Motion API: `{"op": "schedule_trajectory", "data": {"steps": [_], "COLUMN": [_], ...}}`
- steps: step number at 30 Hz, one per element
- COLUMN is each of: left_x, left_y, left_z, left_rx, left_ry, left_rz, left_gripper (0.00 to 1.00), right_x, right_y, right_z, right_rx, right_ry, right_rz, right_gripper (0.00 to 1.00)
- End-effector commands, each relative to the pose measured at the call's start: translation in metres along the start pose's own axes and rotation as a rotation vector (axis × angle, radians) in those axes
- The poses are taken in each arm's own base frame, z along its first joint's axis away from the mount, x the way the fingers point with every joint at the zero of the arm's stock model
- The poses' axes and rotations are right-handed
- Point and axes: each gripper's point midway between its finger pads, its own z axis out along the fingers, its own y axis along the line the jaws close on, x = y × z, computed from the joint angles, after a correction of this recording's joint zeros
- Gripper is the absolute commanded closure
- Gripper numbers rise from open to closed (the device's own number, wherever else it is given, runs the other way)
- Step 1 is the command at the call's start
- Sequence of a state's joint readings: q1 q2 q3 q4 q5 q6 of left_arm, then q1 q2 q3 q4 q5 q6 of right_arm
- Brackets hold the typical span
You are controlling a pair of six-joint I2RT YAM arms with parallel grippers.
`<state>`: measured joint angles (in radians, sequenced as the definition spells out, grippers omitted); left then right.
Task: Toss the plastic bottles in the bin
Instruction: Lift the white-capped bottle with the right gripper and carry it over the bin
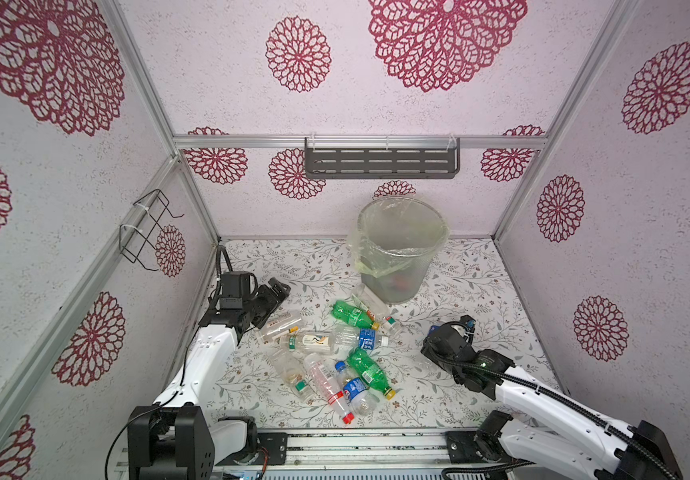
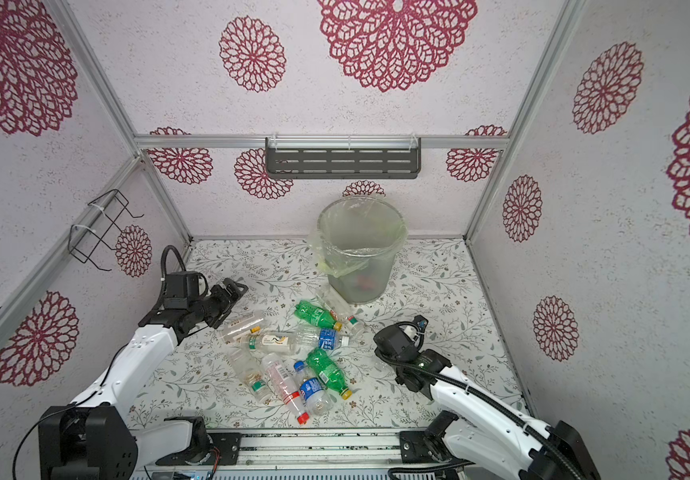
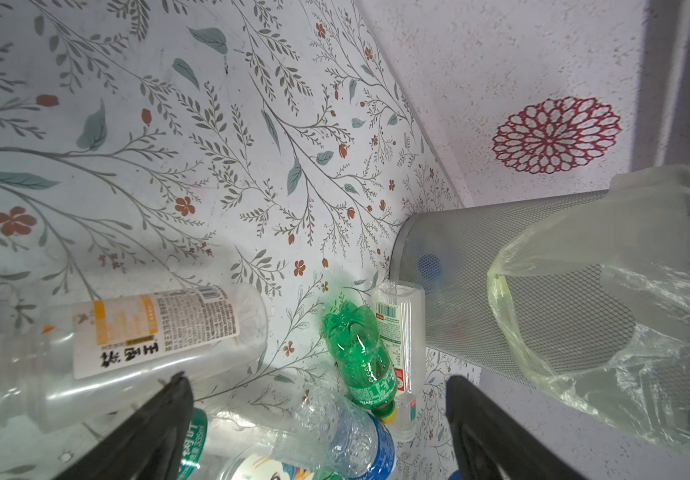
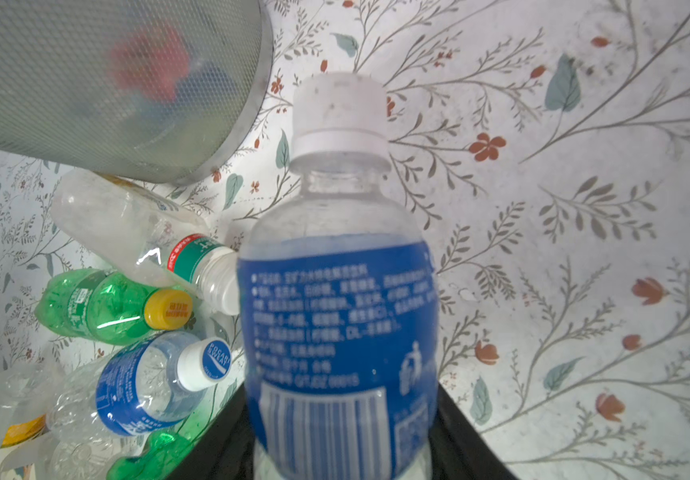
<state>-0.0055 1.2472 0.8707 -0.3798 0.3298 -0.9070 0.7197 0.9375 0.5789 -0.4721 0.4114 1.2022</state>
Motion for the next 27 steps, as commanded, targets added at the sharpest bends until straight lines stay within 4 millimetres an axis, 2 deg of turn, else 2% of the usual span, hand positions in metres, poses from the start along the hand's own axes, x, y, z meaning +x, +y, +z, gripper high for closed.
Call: {"op": "schedule_trajectory", "data": {"steps": [1, 6, 10, 21, 27], "left_x": [-0.01, -0.013, -0.014, -0.017, -0.018], "left_y": [-0.01, -0.003, 0.002, -0.002, -0.003], "left_z": [-0.001, -0.005, -0.007, -0.014, -0.018], "left_rx": [0.025, 0.009, -0.007, -0.015, -0.021], "left_ry": [0.002, -0.02, -0.042, -0.043, -0.043], "left_rz": [0.019, 0.018, 0.021, 0.03, 0.016], "left_gripper": [0.03, 0.03, 0.03, 0.03, 0.03], "right_x": [-0.028, -0.061, -0.078, -0.105, -0.115], "right_y": [0.002, 0.019, 0.034, 0.073, 0.082], "right_z": [-0.007, -0.017, -0.022, -0.037, -0.041], "right_rx": [-0.001, -0.015, -0.023, -0.108, -0.136], "right_ry": [-0.062, -0.112, -0.118, -0.139, -0.146], "right_rz": [-0.005, -0.045, -0.078, -0.109, -0.13], "right_gripper": [0.45, 0.45, 0.45, 0.45, 0.44]}}
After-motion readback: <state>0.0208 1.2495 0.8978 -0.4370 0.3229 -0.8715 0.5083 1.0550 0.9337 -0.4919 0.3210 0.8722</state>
